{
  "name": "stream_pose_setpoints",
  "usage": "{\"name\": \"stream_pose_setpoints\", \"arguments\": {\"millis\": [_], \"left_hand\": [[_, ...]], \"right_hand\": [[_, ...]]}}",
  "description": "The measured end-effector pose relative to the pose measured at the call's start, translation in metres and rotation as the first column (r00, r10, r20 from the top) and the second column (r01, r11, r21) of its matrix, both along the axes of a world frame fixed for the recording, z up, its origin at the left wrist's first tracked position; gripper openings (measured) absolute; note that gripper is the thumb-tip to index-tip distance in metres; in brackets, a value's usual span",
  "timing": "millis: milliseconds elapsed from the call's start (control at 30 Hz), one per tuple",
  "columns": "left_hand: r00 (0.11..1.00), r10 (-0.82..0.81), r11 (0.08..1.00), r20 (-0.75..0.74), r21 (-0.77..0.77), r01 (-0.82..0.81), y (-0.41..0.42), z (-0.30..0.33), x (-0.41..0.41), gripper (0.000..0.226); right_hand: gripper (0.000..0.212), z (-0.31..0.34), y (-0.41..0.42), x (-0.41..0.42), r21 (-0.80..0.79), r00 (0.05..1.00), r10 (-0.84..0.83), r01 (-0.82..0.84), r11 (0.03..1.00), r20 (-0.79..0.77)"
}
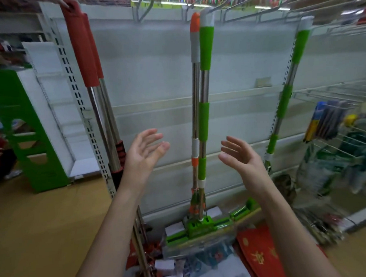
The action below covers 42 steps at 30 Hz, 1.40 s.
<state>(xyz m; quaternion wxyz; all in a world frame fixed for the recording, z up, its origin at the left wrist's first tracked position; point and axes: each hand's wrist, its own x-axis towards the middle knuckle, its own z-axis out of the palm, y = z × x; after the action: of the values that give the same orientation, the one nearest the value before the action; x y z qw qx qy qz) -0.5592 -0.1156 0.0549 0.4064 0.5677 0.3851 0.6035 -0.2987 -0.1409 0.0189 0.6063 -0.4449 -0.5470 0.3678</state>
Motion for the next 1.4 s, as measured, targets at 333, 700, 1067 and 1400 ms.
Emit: {"name": "stream_pose_setpoints", "arguments": {"millis": [333,700,1067,1400], "left_hand": [[0.997,-0.054,0.997,-0.05,-0.056,0.051,0.004,-0.03,0.027,0.044],[0.994,0.101,0.99,-0.035,-0.094,-0.104,0.051,-0.04,0.105,0.047],[0.928,0.362,0.924,-0.085,-0.099,-0.37,0.109,-0.049,0.166,0.045],[0.978,0.182,0.961,-0.1,-0.192,-0.199,0.159,-0.053,0.169,0.021]], "right_hand": [[0.062,-0.005,-0.003,0.023,-0.014,0.998,-0.057,0.057,0.998,0.021],[0.058,-0.01,0.085,0.062,-0.014,0.99,0.138,-0.138,0.99,0.029],[0.055,0.001,0.176,0.075,-0.006,0.95,0.304,-0.304,0.953,0.069],[0.022,0.025,0.213,0.019,0.078,0.909,0.417,-0.415,0.906,0.0]]}}
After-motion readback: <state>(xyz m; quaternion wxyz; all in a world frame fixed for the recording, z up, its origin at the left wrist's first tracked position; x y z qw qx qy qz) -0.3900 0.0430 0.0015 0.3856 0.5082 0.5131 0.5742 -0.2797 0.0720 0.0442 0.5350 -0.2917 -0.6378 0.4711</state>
